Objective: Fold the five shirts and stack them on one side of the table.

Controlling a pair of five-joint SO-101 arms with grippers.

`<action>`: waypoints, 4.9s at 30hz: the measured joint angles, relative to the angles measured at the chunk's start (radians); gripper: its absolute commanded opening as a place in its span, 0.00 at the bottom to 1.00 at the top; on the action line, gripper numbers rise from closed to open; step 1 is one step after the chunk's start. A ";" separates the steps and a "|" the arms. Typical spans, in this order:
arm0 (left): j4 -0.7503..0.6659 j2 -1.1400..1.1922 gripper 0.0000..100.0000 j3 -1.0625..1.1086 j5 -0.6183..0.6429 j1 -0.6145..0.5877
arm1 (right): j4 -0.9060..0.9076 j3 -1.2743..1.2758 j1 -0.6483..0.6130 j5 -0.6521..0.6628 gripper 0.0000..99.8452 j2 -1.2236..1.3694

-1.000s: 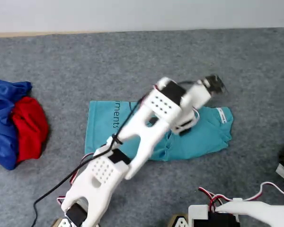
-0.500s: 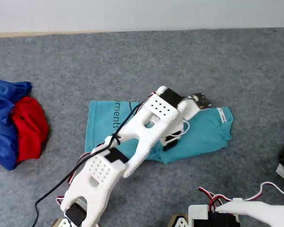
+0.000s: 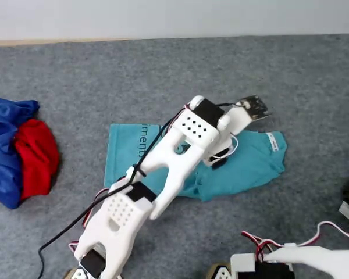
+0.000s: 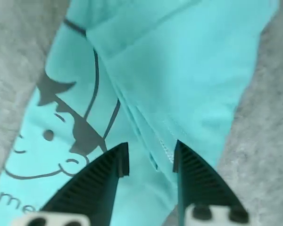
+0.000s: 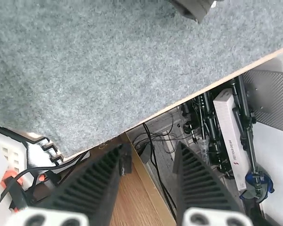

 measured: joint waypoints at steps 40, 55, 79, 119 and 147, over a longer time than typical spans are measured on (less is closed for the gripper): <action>0.005 -0.796 0.15 0.454 0.081 -1.132 | -0.166 -0.048 -1.746 -0.930 0.15 0.038; -0.005 -0.898 0.15 0.701 0.069 -1.312 | -0.176 -0.262 -2.061 -1.174 0.15 0.514; -0.203 -0.937 0.15 1.000 0.015 -1.700 | -0.192 -1.013 -2.297 -1.522 0.27 1.324; -0.203 -0.937 0.15 1.005 -0.023 -1.815 | -0.155 -1.475 -2.400 -1.510 0.01 1.804; -0.203 -0.937 0.15 1.005 -0.028 -1.755 | 0.049 -1.697 -2.248 -1.375 0.01 1.682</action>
